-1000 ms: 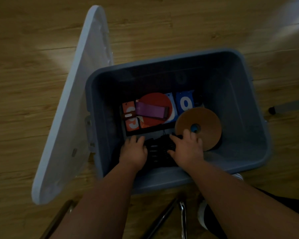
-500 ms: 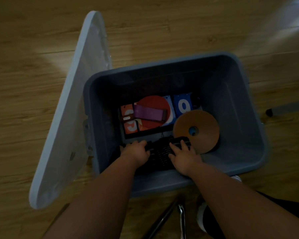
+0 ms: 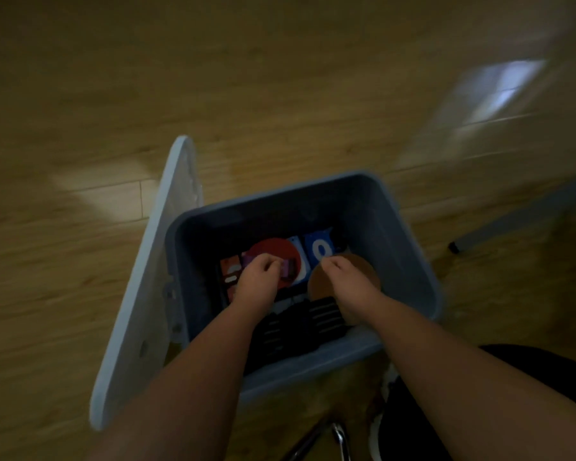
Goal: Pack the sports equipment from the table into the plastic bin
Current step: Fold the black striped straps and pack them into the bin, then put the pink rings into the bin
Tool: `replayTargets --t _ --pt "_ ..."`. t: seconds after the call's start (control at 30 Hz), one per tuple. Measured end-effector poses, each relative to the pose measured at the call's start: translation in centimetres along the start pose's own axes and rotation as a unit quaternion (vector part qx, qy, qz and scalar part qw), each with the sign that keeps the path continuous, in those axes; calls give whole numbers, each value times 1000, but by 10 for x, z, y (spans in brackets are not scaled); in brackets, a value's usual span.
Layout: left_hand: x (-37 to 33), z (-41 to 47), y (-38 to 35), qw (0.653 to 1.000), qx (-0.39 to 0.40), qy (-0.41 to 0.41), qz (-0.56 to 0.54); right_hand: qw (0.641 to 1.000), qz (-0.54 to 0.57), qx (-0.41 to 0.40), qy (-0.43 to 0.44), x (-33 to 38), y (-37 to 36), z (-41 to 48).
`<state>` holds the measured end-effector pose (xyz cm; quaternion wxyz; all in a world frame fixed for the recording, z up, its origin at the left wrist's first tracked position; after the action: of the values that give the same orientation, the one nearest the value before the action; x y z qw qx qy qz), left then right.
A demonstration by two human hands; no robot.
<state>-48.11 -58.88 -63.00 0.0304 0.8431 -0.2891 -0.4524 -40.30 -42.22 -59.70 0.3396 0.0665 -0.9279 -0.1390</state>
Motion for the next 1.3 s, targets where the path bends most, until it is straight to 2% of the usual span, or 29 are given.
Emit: replayTargets --t 0.17,0.37,0.53,0.7,0.83,1.0,1.13,1.3 --pt "-71 -43 1 998 15 -60 -33 999 16 -32 31 35 38 -68" --pt "-168 -128 -18 985 83 -140 -56 984 87 -123 95 55 90 -157" --pt "-262 -217 -50 965 125 -223 -55 947 120 -229 190 76 162 -265" --pt "-341 -336 -101 925 188 -330 -28 902 136 -315 262 74 222 -385" --pt "-378 -417 -135 891 216 -400 0 867 172 -361 298 52 262 -463" --pt "-419 -480 -192 858 256 -445 19 828 199 -427 304 0 317 -554" --pt "-444 -522 -266 830 300 -468 46 805 196 -495 260 -72 368 -610" --pt "-453 -542 -354 806 315 -488 112 775 234 -543 223 -146 412 -644"
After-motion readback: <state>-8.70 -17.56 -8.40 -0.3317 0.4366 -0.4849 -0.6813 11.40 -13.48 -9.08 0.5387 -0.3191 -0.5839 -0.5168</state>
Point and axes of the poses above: each hand's wrist, its own z-axis towards the middle knuckle, its own y-axis out of the back of the hand, x = y × z, the point moved 9 cm from there along z, towards the middle knuckle, and after that the axes turned 3 degrees about x, right-handed, at the moved point
